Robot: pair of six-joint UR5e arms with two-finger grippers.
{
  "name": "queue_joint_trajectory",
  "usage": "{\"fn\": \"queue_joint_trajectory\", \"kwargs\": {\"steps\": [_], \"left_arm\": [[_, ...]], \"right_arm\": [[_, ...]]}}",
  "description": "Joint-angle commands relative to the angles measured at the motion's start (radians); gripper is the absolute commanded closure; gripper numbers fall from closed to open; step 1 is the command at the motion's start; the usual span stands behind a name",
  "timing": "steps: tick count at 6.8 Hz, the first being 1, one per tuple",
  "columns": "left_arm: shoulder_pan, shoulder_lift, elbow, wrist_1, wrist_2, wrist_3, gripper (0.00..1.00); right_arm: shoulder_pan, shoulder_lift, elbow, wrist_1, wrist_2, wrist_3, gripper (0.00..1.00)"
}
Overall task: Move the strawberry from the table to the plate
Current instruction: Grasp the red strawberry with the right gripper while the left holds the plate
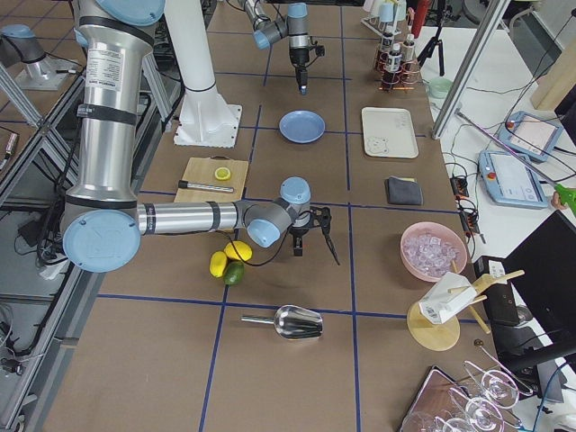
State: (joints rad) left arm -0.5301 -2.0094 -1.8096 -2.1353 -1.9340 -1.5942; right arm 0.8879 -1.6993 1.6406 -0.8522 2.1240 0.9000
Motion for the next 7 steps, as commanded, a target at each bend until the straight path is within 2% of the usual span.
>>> {"fn": "queue_joint_trajectory", "kwargs": {"steps": [1, 2, 3, 4, 5, 6, 7], "left_arm": [[0.001, 0.000, 0.003, 0.000, 0.001, 0.000, 0.46], [0.001, 0.000, 0.003, 0.000, 0.001, -0.001, 0.46], [0.001, 0.000, 0.000, 0.000, 0.001, -0.001, 0.45], [0.001, 0.000, -0.002, 0.000, 0.001, -0.001, 0.45], [0.001, 0.000, -0.004, 0.002, 0.001, 0.000, 0.45], [-0.002, 0.000, -0.008, 0.000, 0.001, 0.000, 0.45], [-0.005, 0.000, -0.017, 0.000, 0.000, 0.000, 0.45]], "right_arm": [[0.000, 0.006, -0.005, 0.001, -0.001, 0.000, 0.38], [0.000, 0.004, -0.002, 0.001, -0.001, 0.000, 0.57], [0.002, 0.000, -0.002, 0.001, -0.001, 0.000, 0.69], [0.005, -0.006, 0.014, 0.001, 0.001, 0.000, 0.88], [0.005, -0.008, 0.060, -0.004, 0.007, 0.002, 1.00], [-0.001, 0.007, 0.112, -0.014, 0.010, 0.057, 1.00], [-0.036, 0.076, 0.143, -0.016, 0.010, 0.223, 1.00]]}}
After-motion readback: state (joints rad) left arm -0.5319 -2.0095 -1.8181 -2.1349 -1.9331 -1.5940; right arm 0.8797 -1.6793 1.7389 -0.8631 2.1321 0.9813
